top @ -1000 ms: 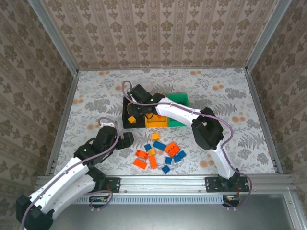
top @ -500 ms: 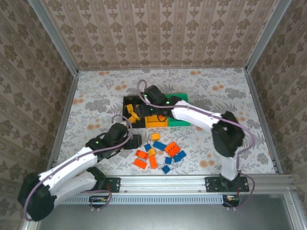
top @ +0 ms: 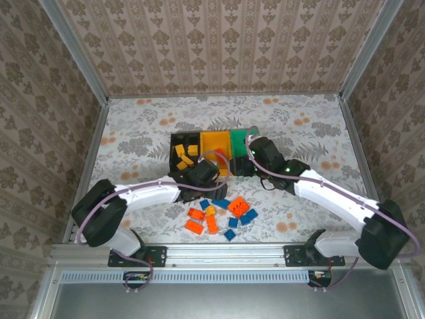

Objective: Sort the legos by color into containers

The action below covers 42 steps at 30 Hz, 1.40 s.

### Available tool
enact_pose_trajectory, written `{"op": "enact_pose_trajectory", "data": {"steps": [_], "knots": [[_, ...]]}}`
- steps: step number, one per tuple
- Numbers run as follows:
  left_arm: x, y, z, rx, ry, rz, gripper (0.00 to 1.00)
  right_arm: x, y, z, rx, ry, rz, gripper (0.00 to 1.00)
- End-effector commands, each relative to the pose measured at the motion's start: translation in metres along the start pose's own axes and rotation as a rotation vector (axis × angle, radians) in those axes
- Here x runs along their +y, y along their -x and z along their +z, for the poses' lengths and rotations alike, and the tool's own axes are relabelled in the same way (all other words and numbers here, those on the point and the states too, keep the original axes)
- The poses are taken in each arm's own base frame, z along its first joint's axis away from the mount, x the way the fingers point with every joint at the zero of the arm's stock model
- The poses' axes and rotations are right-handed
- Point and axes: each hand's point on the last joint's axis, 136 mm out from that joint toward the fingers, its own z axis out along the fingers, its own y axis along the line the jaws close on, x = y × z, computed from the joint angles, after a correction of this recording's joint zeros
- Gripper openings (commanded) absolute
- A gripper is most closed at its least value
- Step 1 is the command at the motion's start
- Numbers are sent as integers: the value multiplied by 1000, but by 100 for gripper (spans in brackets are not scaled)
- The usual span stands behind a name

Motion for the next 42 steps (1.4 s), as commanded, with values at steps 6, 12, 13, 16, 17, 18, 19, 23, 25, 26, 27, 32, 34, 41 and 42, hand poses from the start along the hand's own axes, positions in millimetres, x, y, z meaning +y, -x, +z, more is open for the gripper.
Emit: {"op": "enact_pose_trajectory", "data": {"steps": [6,12,13,16,17,18,19,23,25,26,27,32,34,41,42], "knots": [[-14,11,23,11,33,89,75,-27,-1,-39,-86,-54,40,73],[-9,3,27,36,93,119,61,-34,-1,-45,-99,-64,50,74],[-8,3,26,34,98,118,57,-34,-2,-45,-99,-65,52,74],[-7,4,22,23,99,120,47,-35,1,-47,-109,-66,57,74],[-6,5,21,19,100,119,45,-35,2,-48,-112,-65,58,74],[-6,6,19,15,102,120,44,-36,2,-49,-115,-68,60,74],[-5,7,18,14,104,121,43,-37,3,-49,-117,-70,61,74],[-5,14,1,-23,104,106,40,-39,5,-53,-126,-75,66,74],[-5,23,-18,-72,93,91,40,-40,5,-54,-129,-76,69,74],[-2,28,-30,-102,99,82,40,-41,5,-55,-130,-77,70,74],[3,33,-41,-129,110,74,40,-41,4,-56,-132,-77,73,74],[49,61,-83,-230,174,-13,40,-42,1,-54,-128,-70,82,74],[71,74,-85,-246,189,-72,40,-43,-2,-52,-123,-71,84,74],[121,127,-63,-264,253,-171,39,-45,-11,-47,-83,-77,80,74],[126,131,-58,-254,258,-182,39,-45,-14,-46,-76,-75,81,74]]}}
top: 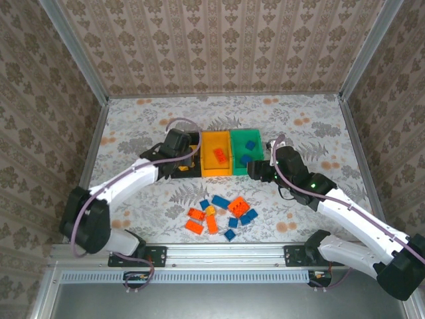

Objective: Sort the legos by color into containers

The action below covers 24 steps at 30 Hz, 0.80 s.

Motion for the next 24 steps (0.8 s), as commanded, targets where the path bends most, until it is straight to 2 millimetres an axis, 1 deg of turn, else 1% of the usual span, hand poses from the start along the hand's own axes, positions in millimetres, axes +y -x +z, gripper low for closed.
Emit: {"op": "enact_pose_trajectory", "data": {"steps": [1,3,4,7,9,11,13,14,16,18,21,23,24], "knots": [[-1,25,13,-10,-12,5,39,-7,-12,2,38,-15,12,74],[1,30,23,-1,-8,-8,41,-5,-18,3,58,5,16,74],[1,32,26,1,-6,-10,45,-4,-22,4,70,14,17,74],[-1,41,28,-3,-18,-21,65,3,-36,9,123,61,15,75],[-7,50,19,-25,-46,-31,77,6,-48,14,170,84,9,75],[-13,59,6,-53,-87,-44,84,8,-61,18,215,101,2,75],[-22,66,-11,-82,-136,-51,90,12,-74,23,261,114,-11,75],[-28,69,-21,-102,-161,-49,98,13,-82,25,284,115,-20,75],[-39,69,-41,-132,-210,-36,100,19,-96,31,325,126,-46,75],[-50,63,-60,-148,-255,-22,100,27,-112,38,374,138,-89,75],[-59,43,-80,-156,-294,-5,100,37,-131,49,436,134,-160,76],[-58,25,-87,-146,-298,-2,100,42,-143,55,474,121,-205,78],[-56,17,-90,-140,-300,-5,100,42,-149,57,490,108,-230,81]]}}
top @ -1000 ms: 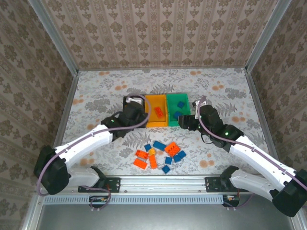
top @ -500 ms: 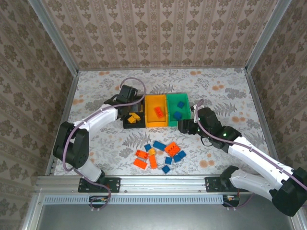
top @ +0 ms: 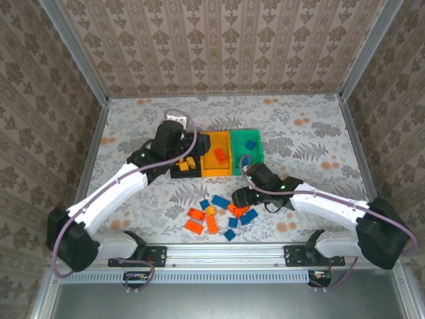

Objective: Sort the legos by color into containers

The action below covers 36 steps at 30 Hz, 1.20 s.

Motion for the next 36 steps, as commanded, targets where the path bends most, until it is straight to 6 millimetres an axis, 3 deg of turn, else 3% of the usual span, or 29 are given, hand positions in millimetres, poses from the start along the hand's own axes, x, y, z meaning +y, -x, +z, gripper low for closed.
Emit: {"op": "enact_pose_trajectory", "data": {"steps": [1,7,17,29,36], "knots": [[11,-39,-8,74,26,-30,100,11,0,9,20,-22,-77,83],[31,-71,-27,88,51,-82,100,8,-15,15,54,-91,-136,93],[41,-79,-31,89,85,-88,100,0,-33,26,150,-196,-212,94],[42,-75,-33,77,86,-84,100,-33,-42,33,188,-300,-141,75],[45,-78,-32,78,98,-89,100,-46,-26,25,119,-289,-54,53]]}}
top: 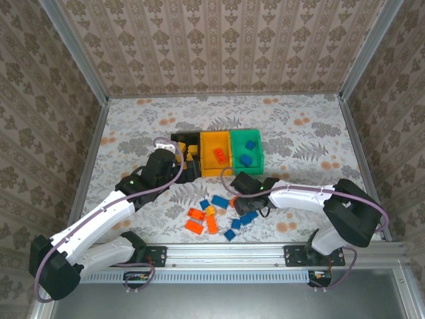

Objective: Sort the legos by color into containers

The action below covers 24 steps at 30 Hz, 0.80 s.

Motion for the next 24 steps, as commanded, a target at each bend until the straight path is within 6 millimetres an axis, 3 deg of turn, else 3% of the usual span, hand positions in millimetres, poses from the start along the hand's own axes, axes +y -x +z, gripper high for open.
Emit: {"op": "enact_pose_trajectory", "data": {"steps": [1,7,11,14,20,24], "knots": [[7,-1,-2,-10,25,-20,100,-17,0,-7,-28,-27,49,52],[12,-7,-3,-6,32,-23,100,-31,41,-56,-198,17,98,49],[18,-21,-3,22,35,-34,100,-17,84,-86,-290,66,66,50],[25,-35,-3,50,45,-49,100,1,124,-97,-344,122,59,50],[32,-62,-3,95,37,-73,100,37,196,-75,-355,181,41,52],[31,-78,0,137,35,-56,100,38,229,-44,-317,160,67,52]]}}
